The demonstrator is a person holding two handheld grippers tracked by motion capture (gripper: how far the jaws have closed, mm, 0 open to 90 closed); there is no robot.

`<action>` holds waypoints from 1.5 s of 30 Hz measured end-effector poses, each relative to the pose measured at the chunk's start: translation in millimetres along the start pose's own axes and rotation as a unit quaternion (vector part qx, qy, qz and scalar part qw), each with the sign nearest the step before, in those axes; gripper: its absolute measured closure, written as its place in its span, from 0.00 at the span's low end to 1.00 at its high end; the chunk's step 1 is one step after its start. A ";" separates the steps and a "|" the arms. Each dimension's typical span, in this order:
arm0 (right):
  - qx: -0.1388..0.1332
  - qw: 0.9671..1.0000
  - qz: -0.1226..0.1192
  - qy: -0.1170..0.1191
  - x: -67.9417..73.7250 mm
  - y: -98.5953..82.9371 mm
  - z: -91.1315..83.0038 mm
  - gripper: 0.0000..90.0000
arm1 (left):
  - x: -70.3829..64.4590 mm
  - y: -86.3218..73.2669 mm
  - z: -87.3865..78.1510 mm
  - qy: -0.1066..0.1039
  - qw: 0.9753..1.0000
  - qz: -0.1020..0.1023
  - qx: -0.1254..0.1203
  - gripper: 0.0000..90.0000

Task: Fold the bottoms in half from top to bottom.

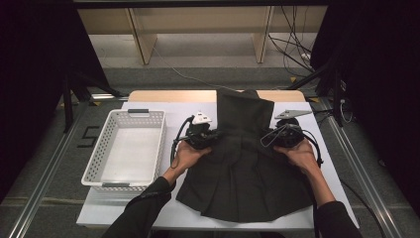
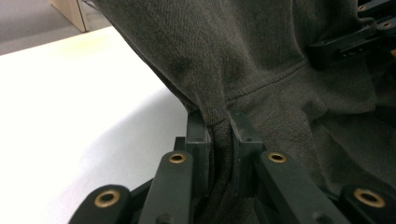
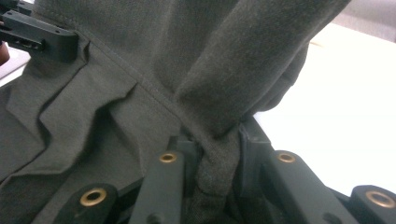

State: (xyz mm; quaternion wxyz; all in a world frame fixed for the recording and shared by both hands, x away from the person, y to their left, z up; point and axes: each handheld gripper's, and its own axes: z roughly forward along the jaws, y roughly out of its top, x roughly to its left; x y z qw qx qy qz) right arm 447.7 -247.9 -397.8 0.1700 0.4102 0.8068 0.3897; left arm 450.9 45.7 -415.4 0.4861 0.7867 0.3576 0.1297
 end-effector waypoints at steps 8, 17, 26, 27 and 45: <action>-0.022 0.999 -0.028 0.004 13.9 -10.2 -17.3 0.83 | -15.9 -5.1 -16.7 0.004 1.000 0.019 -0.007 0.89; -0.038 0.998 -0.054 0.005 29.9 -25.4 -31.6 0.81 | -28.0 -18.2 -30.0 -0.001 0.999 0.040 -0.006 0.88; -0.047 0.997 -0.050 0.026 38.3 -40.9 -44.8 0.80 | -38.7 -36.0 -42.8 -0.011 0.998 0.054 0.000 0.88; -0.050 0.997 -0.049 0.027 40.0 -43.5 -46.7 0.80 | -39.6 -38.0 -43.5 -0.012 0.998 0.055 -0.001 0.88; -0.050 0.995 -0.055 0.062 55.8 -73.4 -63.2 0.73 | -49.6 -62.2 -58.4 -0.040 0.997 0.069 0.015 0.84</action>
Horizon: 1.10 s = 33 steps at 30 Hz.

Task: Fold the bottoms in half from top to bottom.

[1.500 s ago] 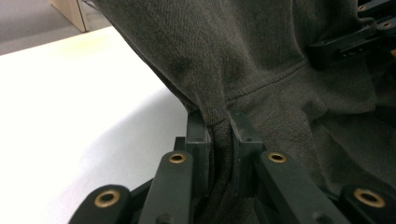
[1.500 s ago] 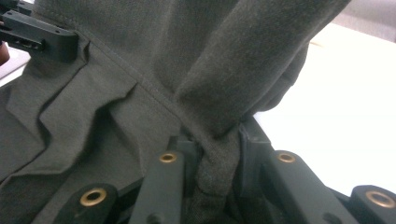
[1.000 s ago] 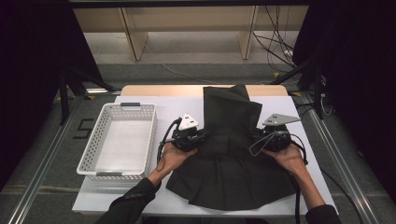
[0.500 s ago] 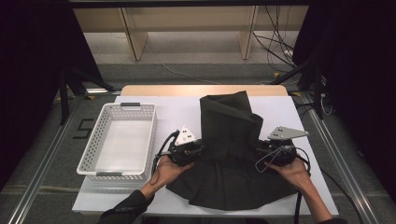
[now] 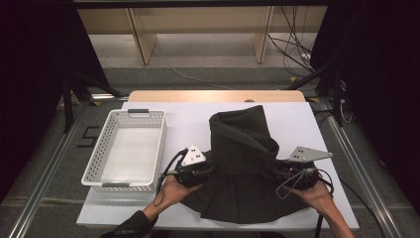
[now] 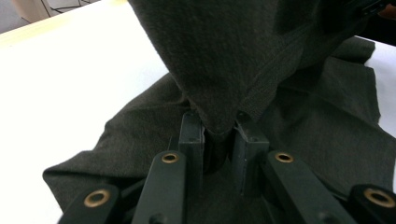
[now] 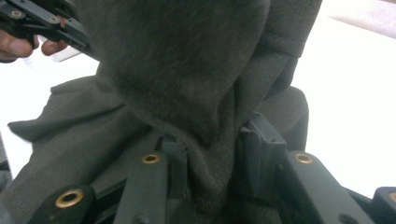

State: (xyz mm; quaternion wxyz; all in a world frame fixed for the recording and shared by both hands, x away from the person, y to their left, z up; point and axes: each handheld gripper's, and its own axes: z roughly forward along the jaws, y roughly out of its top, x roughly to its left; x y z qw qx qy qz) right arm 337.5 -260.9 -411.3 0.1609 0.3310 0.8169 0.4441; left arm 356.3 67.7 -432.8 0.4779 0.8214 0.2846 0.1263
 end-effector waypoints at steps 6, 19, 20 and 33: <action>0.002 1.000 0.004 0.010 4.9 -9.0 -7.7 0.71 | -3.5 -6.8 -4.4 -0.012 1.000 0.004 0.002 0.82; 0.010 1.000 0.012 0.025 10.4 -27.4 -20.6 0.69 | -9.8 -18.3 -7.5 -0.023 1.000 0.013 0.012 0.79; 0.013 1.000 0.011 0.025 10.5 -28.5 -21.9 0.70 | -11.2 -19.6 -7.6 -0.023 1.000 0.010 0.010 0.79; 0.028 0.999 0.019 0.037 14.6 -39.8 -24.9 0.71 | -17.0 -29.1 -9.4 -0.028 0.999 0.024 0.030 0.75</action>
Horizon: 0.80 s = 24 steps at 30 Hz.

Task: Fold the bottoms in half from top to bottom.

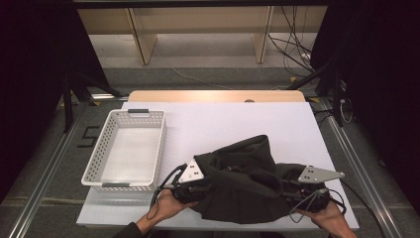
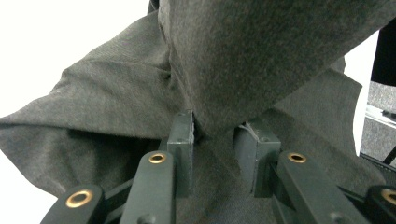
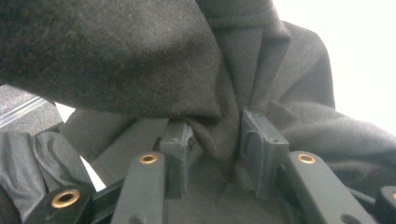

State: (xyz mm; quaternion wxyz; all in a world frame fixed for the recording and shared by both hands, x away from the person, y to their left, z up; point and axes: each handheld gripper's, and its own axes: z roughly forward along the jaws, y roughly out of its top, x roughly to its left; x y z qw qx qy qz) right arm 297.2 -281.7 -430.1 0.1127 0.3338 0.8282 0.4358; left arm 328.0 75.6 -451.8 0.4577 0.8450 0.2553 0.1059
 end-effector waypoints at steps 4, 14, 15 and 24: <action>0.005 1.000 0.000 0.004 2.9 -3.2 1.9 0.72 | -2.2 -1.1 1.3 -0.001 1.000 0.004 0.004 0.75; 0.017 1.000 -0.002 0.003 9.1 -12.2 -0.7 0.72 | -2.9 -8.2 -1.3 -0.014 1.000 0.004 0.021 0.66; 0.018 1.000 -0.002 0.003 9.7 -12.8 -1.5 0.72 | -2.2 -8.8 -3.3 -0.015 1.000 0.001 0.027 0.61; 0.021 0.999 0.025 -0.030 7.0 -14.8 -12.8 0.77 | 14.2 -3.2 -36.7 0.025 0.999 -0.031 0.001 0.56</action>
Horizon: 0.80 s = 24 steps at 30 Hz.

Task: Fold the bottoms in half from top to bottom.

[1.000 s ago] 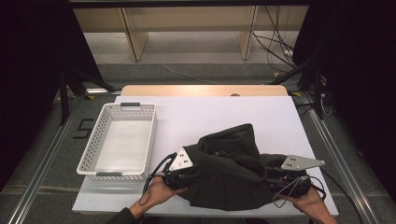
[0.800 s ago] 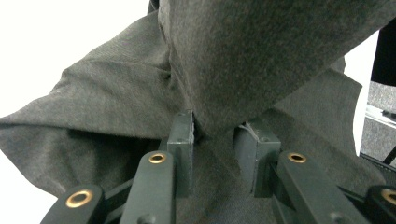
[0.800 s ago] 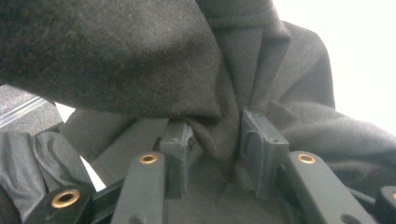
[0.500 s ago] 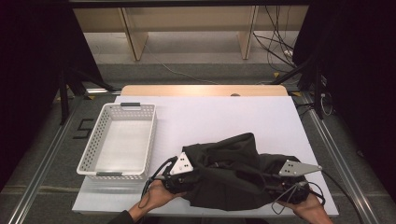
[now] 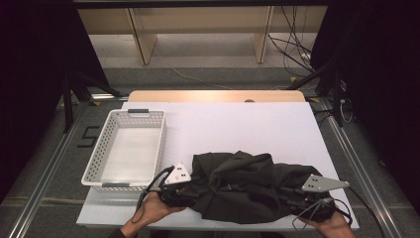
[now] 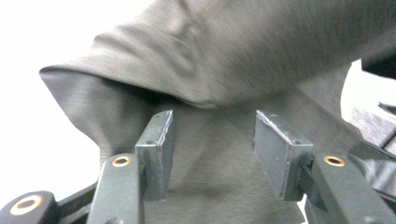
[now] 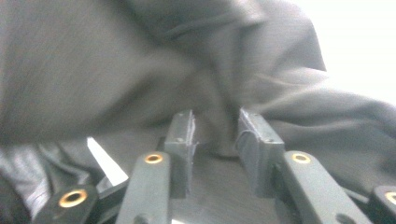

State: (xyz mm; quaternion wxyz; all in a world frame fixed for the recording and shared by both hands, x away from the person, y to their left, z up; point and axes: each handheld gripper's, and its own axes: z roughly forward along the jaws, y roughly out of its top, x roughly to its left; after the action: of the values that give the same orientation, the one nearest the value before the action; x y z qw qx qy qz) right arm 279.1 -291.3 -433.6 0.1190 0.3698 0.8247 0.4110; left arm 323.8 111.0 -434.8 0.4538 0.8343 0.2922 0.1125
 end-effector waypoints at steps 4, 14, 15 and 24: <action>-0.022 0.999 0.032 -0.004 -7.9 0.7 -6.5 0.82 | 9.0 23.1 -4.8 0.010 0.997 -0.058 -0.043 0.73; -0.019 0.997 0.068 -0.023 -12.2 3.0 -8.3 0.86 | -25.7 46.8 31.0 -0.100 0.994 -0.041 -0.008 0.94; -0.020 0.997 0.071 -0.025 -12.1 3.5 -8.6 0.86 | -28.9 45.3 32.5 -0.105 0.994 -0.036 0.002 0.95; 0.007 0.994 0.109 -0.030 -1.8 8.0 -1.9 0.67 | -41.0 10.6 47.8 -0.115 0.990 -0.024 0.073 0.96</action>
State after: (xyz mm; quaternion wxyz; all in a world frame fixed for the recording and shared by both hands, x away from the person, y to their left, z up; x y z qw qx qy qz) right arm 283.4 -290.6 -426.5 0.0961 0.4703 0.7785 0.4045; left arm 316.5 49.3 -449.8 0.4249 0.8653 0.2656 -0.0163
